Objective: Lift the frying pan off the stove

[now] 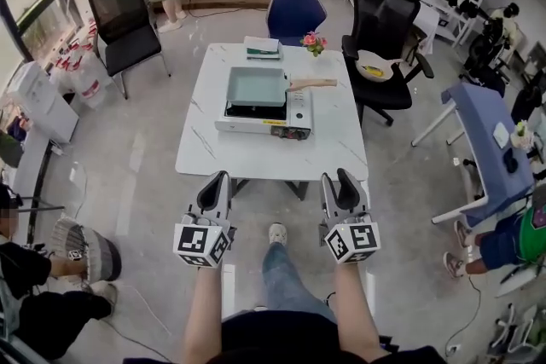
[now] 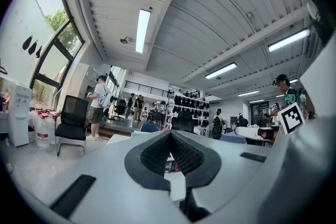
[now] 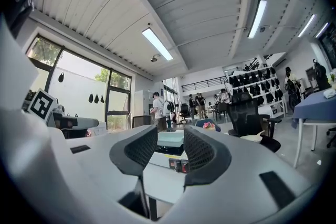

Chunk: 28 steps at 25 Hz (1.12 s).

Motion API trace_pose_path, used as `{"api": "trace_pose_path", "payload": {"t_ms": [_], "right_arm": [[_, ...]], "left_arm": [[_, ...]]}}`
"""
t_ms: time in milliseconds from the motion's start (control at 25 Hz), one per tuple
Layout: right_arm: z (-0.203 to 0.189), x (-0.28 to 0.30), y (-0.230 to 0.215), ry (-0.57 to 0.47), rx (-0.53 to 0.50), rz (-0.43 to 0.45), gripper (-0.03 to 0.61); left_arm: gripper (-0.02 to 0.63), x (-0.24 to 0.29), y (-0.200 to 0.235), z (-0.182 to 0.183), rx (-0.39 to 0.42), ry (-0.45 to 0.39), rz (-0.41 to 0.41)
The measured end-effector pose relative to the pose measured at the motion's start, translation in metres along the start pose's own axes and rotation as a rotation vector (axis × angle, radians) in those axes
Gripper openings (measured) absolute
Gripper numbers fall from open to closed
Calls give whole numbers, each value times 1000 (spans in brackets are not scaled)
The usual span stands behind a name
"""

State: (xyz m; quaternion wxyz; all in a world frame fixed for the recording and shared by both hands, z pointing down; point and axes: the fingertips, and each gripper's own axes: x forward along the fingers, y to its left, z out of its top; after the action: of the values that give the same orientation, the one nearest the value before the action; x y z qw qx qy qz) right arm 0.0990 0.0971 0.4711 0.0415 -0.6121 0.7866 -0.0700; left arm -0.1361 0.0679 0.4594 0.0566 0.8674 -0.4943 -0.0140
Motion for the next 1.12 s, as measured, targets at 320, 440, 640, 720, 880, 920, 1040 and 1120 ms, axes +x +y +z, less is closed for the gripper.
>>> {"api": "trace_pose_path", "payload": {"t_ms": [320, 440, 640, 720, 880, 920, 1040, 1120], "right_arm": [[12, 138, -71, 22, 10, 30, 140], [16, 183, -97, 32, 14, 34, 140], [10, 240, -131, 52, -3, 39, 140], [8, 255, -138, 51, 5, 49, 140], [6, 272, -144, 56, 17, 67, 140], [6, 275, -146, 55, 19, 69, 140], [8, 285, -149, 57, 22, 71, 140], [10, 291, -151, 58, 27, 69, 140]], "left_arm": [[17, 143, 44, 26, -22, -23, 29], [15, 191, 56, 32, -8, -26, 41], [17, 250, 75, 29, 6, -14, 66], [16, 264, 80, 27, 15, -13, 77], [17, 281, 82, 27, 24, -7, 83], [17, 284, 82, 28, 28, -9, 83], [15, 293, 84, 32, 32, -10, 84], [15, 300, 85, 34, 35, -7, 81]]}}
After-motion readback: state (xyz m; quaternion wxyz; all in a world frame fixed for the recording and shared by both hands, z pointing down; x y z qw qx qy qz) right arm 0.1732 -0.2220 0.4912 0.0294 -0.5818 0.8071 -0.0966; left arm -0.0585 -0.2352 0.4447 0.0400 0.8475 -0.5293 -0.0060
